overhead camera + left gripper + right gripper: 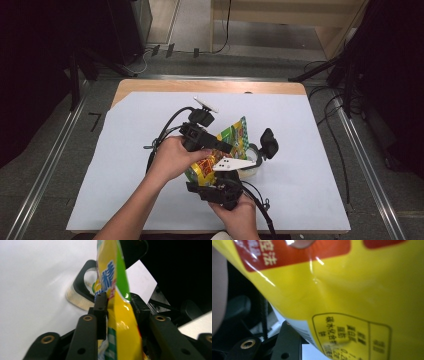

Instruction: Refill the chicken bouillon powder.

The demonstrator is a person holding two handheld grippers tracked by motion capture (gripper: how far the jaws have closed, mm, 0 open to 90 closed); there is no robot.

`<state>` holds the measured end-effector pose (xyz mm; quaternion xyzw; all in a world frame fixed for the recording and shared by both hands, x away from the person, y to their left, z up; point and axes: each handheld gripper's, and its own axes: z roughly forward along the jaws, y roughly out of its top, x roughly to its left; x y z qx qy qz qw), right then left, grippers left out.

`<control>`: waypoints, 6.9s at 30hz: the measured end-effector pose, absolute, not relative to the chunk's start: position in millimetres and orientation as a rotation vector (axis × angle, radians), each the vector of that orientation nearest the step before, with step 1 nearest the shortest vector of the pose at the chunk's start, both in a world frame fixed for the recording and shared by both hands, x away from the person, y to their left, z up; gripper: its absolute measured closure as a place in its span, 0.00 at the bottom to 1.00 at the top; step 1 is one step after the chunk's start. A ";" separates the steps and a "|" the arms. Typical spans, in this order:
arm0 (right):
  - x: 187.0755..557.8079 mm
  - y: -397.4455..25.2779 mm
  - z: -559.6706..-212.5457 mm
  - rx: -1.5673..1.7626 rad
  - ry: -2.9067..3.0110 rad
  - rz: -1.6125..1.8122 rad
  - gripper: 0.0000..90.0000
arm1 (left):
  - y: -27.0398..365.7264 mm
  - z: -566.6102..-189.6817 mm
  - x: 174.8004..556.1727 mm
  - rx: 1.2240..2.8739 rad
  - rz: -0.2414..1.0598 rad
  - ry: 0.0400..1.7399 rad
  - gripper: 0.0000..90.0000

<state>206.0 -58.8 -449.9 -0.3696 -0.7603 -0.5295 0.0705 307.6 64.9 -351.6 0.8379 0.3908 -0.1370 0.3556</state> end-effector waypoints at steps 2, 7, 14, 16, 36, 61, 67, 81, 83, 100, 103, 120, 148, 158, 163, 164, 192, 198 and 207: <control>207.6 -60.6 -449.8 -1.123 -2.228 -1.602 0.73 | 66.0 -349.4 306.9 2.153 -0.354 1.007 0.75; 207.2 -60.6 -449.5 -1.140 -2.219 -1.604 0.72 | 65.8 -350.2 307.1 2.158 -0.354 1.025 0.79; 209.7 -59.7 -450.1 -1.107 -2.191 -1.613 0.66 | 65.3 -349.8 307.5 2.159 -0.334 1.024 0.81; 210.0 -59.6 -450.7 -1.106 -2.213 -1.612 0.68 | 65.1 -350.0 307.3 2.160 -0.330 1.021 0.81; 214.4 -61.7 -451.4 -1.083 -2.247 -1.600 0.72 | 64.9 -351.2 307.9 2.142 -0.310 1.033 0.81; 220.1 -59.8 -450.4 -1.066 -2.249 -1.596 0.69 | 68.0 -351.7 314.1 2.124 -0.309 1.048 0.82; 221.2 -60.4 -450.2 -1.070 -2.243 -1.597 0.72 | 65.6 -349.0 311.8 2.130 -0.287 1.053 0.82; 223.2 -59.8 -452.0 -1.072 -2.194 -1.591 0.70 | 68.2 -352.3 313.8 2.122 -0.310 1.054 0.81; 222.0 -59.1 -451.3 -1.071 -2.205 -1.587 0.71 | 67.7 -350.6 311.9 2.126 -0.302 1.051 0.81; 218.6 -58.3 -453.1 -1.078 -2.200 -1.594 0.72 | 63.6 -352.4 308.2 2.144 -0.288 1.044 0.83; 218.2 -57.8 -454.4 -1.080 -2.199 -1.590 0.72 | 64.7 -353.6 308.6 2.143 -0.295 1.046 0.83; 218.3 -61.0 -451.1 -1.089 -2.131 -1.611 0.72 | 64.8 -345.1 304.5 2.115 -0.292 1.045 0.76; 215.1 -59.1 -448.2 -1.090 -2.144 -1.605 0.70 | 64.2 -345.5 306.3 2.113 -0.309 1.054 0.80; 213.5 -58.6 -450.5 -1.108 -2.178 -1.613 0.72 | 63.2 -347.7 306.5 2.122 -0.310 1.047 0.81; 213.6 -58.3 -451.1 -1.111 -2.182 -1.606 0.72 | 63.1 -349.6 307.0 2.123 -0.313 1.051 0.81; 213.7 -58.4 -451.3 -1.111 -2.181 -1.602 0.72 | 62.9 -350.1 307.2 2.122 -0.316 1.050 0.81; 213.6 -66.5 -451.0 -1.117 -2.210 -1.613 0.73 | 57.4 -351.8 307.4 2.086 -0.322 1.031 0.79; 216.3 -66.9 -456.0 -1.129 -2.196 -1.593 0.72 | 55.6 -358.1 309.0 2.104 -0.328 1.038 0.79; 217.8 -67.1 -457.2 -1.145 -2.192 -1.577 0.73 | 56.2 -360.7 310.9 2.101 -0.312 1.050 0.81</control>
